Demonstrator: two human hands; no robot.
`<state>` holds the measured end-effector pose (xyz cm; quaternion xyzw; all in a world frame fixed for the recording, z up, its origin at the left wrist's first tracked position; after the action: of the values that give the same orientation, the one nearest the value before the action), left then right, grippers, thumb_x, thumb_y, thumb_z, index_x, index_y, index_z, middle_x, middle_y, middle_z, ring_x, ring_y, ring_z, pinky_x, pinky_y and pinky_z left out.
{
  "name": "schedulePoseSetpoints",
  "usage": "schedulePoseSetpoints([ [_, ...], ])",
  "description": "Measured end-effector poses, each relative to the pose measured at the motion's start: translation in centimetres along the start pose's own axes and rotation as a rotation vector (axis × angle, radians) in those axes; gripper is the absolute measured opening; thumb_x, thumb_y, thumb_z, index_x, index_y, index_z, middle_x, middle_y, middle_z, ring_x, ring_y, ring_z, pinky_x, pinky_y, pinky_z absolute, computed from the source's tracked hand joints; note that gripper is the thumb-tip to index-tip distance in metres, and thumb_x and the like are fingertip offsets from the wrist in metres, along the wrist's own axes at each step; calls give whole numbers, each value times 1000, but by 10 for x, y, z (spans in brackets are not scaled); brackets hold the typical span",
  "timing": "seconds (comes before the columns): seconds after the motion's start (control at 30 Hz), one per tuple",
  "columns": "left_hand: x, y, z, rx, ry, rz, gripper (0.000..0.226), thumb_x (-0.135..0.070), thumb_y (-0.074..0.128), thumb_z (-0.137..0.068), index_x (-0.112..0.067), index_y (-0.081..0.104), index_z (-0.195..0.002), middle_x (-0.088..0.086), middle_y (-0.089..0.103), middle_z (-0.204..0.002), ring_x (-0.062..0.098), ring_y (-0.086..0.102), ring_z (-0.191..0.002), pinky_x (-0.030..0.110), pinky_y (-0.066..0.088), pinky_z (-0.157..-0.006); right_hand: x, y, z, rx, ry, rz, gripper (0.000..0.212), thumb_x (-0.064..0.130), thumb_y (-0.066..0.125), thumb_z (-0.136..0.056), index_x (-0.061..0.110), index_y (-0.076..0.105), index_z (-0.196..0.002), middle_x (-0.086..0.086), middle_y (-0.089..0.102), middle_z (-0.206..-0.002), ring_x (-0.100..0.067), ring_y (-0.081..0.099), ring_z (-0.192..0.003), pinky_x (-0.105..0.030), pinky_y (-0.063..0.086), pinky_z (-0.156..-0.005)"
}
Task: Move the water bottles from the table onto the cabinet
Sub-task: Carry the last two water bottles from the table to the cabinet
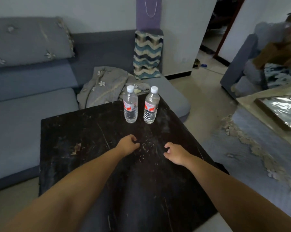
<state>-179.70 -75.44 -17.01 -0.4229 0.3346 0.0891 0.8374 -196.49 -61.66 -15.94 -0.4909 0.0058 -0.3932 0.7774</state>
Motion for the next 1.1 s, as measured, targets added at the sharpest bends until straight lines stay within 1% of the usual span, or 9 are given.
schedulePoseSetpoints([
  [0.2,4,-10,-49,-93,-111,153,49,-29,65,-88,-6,50,-129,12,63,-120,25,60,-111,27,42,-93,21,-18,-72,-121,-39,-136,49,31,59,-92,13,47,-136,-10,56,-132,-26,56,-120,-34,45,-100],
  [0.33,0,-12,-88,-209,-203,338,72,-32,69,-85,-11,31,-144,13,57,-130,26,56,-119,32,43,-99,29,-33,-127,-253,-38,-388,76,32,72,-83,13,34,-146,-11,41,-146,-27,48,-131,-40,44,-107],
  [0.47,-8,-10,-122,-372,-215,455,99,-33,77,-77,-15,14,-152,9,30,-155,25,31,-143,43,31,-116,41,-43,-177,-335,-132,-569,102,33,84,-68,18,25,-150,-6,37,-152,-24,37,-141,-47,38,-113],
  [0.57,-13,-11,-146,-474,-234,508,107,-32,80,-73,-21,10,-153,4,21,-159,22,22,-147,45,27,-118,47,-44,-205,-308,-239,-653,102,19,85,-67,17,24,-149,-2,39,-149,-18,40,-139,-38,37,-114],
  [0.67,-14,-11,-167,-552,-175,594,103,-32,85,-65,-27,22,-148,0,38,-150,20,39,-138,45,36,-113,49,-46,-223,-279,-278,-706,98,13,85,-69,15,25,-146,-2,42,-145,-13,44,-132,-22,38,-107],
  [0.77,-12,-10,-183,-582,-156,611,88,-24,86,-64,-23,35,-136,-1,51,-135,15,52,-124,40,45,-107,50,-47,-233,-265,-253,-731,90,17,84,-70,17,29,-141,3,51,-131,-7,51,-117,-19,42,-96],
  [0.87,-13,-15,-190,-567,-152,622,78,-22,84,-68,-20,39,-132,0,58,-126,14,57,-114,34,47,-101,53,-50,-235,-266,-245,-719,80,20,83,-72,15,35,-136,4,56,-121,-5,55,-105,-18,44,-88],
  [1.0,-15,-21,-189,-539,-150,611,71,-21,83,-71,-19,42,-129,1,60,-125,16,59,-113,30,47,-98,51,-54,-235,-266,-234,-699,80,22,81,-75,12,34,-139,-4,57,-131,-15,59,-114,-19,44,-90],
  [1.1,-16,-19,-176,-498,-145,589,69,-21,83,-71,-20,43,-128,0,59,-126,10,56,-109,26,45,-95,49,-51,-227,-280,-231,-660,82,26,80,-77,14,32,-142,-5,56,-133,-20,58,-121,-18,43,-90],
])
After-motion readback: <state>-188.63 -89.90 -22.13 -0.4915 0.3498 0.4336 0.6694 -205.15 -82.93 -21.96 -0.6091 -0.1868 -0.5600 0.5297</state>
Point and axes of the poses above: each hand's wrist, its own z-axis away from the middle knuckle, its own y-axis out of the palm, x = y × z, the point moved 3 cm from there along -z, towards the middle knuckle
